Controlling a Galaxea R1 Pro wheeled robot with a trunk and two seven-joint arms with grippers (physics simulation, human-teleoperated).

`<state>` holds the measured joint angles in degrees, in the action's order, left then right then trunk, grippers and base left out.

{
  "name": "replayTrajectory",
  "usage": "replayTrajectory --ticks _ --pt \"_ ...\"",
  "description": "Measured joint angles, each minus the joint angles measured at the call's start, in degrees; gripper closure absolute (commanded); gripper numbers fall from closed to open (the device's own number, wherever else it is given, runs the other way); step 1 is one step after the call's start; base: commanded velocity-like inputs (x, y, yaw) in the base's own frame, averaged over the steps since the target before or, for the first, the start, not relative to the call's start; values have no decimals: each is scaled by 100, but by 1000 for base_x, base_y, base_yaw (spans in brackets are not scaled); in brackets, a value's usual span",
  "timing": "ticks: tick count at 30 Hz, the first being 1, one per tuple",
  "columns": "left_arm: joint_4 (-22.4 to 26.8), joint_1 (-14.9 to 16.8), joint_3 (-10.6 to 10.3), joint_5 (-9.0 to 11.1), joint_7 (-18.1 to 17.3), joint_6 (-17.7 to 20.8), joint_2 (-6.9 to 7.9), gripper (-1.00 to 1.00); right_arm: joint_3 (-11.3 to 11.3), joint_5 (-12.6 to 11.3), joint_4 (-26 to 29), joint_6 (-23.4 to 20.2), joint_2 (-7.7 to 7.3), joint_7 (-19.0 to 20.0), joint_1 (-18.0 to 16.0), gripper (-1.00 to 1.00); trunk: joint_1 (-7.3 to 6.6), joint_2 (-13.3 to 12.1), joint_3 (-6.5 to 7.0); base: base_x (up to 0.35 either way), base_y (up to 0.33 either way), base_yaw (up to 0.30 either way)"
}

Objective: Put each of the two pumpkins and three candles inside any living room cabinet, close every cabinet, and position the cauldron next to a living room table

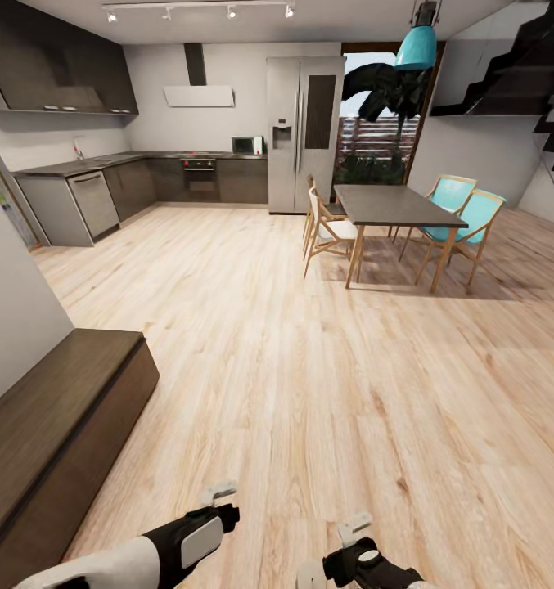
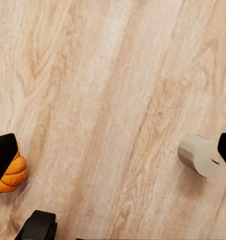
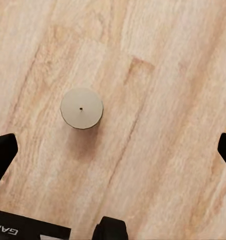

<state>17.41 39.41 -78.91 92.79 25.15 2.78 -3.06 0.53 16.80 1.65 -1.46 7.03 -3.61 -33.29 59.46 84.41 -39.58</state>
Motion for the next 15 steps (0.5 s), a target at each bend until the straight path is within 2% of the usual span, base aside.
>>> replayTrajectory --ticks 2,4,6,7,8,9,10,12,13,15 --pt "56 382 359 -2 -1 385 -1 -100 0 -4 40 -51 5 454 -21 -100 0 0 0 0 0 0" --pt "218 828 1008 3 -51 959 8 -100 0 -16 68 -69 7 679 -71 -100 0 0 0 0 0 0" --pt "549 1116 1682 -2 -214 1458 36 -100 -5 -23 93 -77 8 773 -108 -100 0 0 1 0 0 0" --pt "664 1186 1854 -5 -274 1564 55 -100 -8 -26 98 -78 8 788 -113 -100 0 0 0 0 0 0" --pt "1077 1314 2323 -16 -474 1812 127 -100 -12 -31 108 -79 9 819 -123 -100 0 0 0 0 0 0" --pt "1884 1432 2986 -54 -749 2039 244 -100 -16 -37 121 -75 20 846 -130 -100 0 0 0 0 0 0" --pt "2586 1459 3214 -33 -814 2081 246 -100 -19 -46 135 -75 33 855 -132 -100 -1 1 0 0 0 0" --pt "3304 1468 3608 -30 -884 2124 267 -100 -30 -92 186 -52 50 860 -133 -100 -1 0 0 0 0 0" --pt "3880 1439 3867 -7 -911 2137 284 -100 -37 -115 207 -37 52 865 -134 -100 -1 1 0 0 0 0" --pt "4566 1392 4100 20 -946 2142 283 -100 -41 -133 223 -32 53 869 -134 -100 0 0 0 0 0 0"
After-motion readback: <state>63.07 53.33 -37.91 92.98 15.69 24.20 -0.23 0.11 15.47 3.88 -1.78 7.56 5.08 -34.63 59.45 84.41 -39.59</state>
